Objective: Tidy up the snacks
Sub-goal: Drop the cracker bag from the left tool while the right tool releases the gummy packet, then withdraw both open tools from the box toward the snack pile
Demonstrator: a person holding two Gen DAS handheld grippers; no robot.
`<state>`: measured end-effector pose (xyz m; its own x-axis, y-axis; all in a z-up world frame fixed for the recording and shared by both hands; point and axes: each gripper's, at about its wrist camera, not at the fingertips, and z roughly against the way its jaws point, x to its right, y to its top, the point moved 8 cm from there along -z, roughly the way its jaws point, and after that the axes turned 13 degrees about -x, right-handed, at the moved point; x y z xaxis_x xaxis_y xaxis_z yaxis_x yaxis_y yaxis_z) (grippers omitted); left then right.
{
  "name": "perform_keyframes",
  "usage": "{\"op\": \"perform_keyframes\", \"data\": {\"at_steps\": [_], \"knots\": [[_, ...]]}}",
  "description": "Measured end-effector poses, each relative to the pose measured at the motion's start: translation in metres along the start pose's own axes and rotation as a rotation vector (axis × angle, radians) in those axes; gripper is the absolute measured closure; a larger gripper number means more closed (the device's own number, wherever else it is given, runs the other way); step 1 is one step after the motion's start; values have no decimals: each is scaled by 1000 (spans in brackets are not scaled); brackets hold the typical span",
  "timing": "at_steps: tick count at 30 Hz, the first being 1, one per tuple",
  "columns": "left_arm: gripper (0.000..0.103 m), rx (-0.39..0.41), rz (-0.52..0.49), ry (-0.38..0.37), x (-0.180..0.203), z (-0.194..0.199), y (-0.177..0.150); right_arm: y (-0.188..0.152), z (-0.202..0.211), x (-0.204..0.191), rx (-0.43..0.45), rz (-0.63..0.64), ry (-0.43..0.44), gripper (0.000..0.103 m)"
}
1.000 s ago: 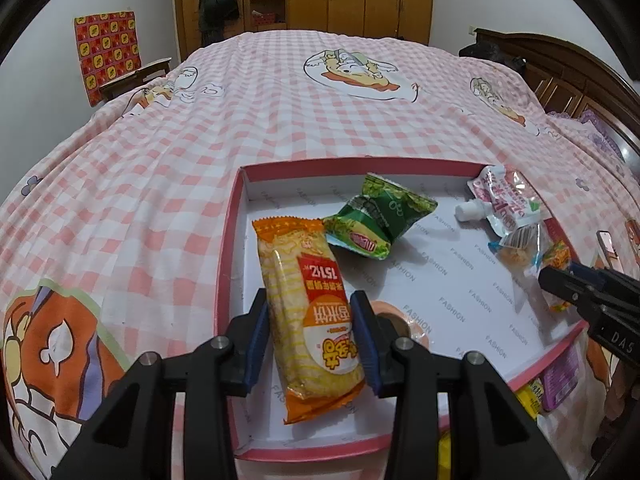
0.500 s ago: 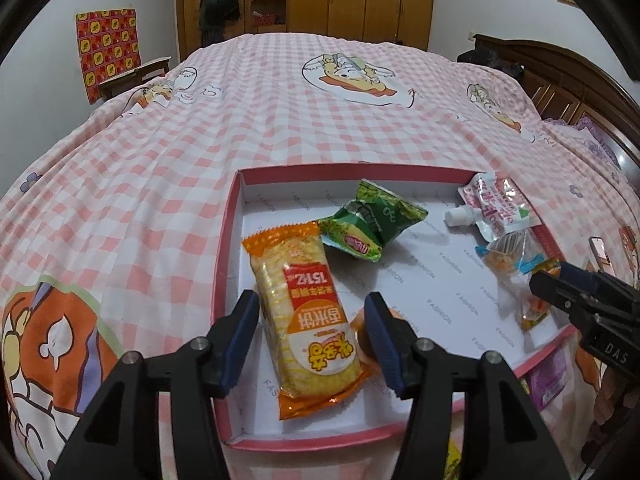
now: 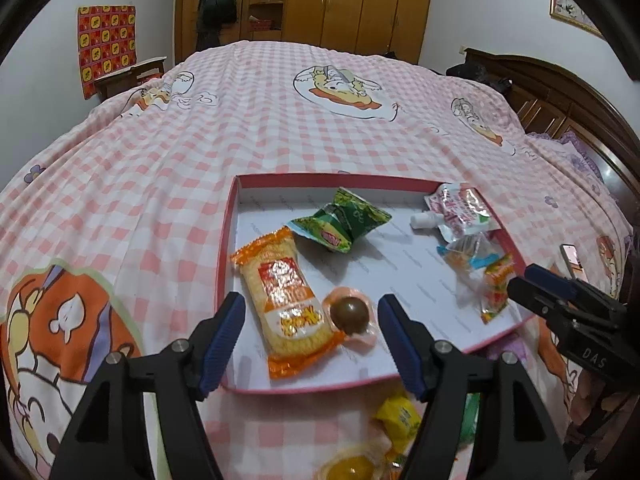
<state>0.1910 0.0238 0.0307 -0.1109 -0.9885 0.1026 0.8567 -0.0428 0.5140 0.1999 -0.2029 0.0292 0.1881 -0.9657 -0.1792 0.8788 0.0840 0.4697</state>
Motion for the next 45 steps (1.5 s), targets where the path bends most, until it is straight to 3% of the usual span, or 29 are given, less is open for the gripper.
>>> {"op": "perform_keyframes", "data": {"at_steps": [7,21,39,45], "knots": [[31,-7,-2,0,3,12,-13,-11,14,-6,13,0,16,40],[31,-43,-15,-13,8,24,-52,-43,28,-16,-10,-4,36,40],[31,-137,-30,-42,16,4,-100,-74,28,-20,-46,-21,43,40],[31,-133,-21,-49,15,2,-103,-79,27,-19,-55,-29,44,40]]}}
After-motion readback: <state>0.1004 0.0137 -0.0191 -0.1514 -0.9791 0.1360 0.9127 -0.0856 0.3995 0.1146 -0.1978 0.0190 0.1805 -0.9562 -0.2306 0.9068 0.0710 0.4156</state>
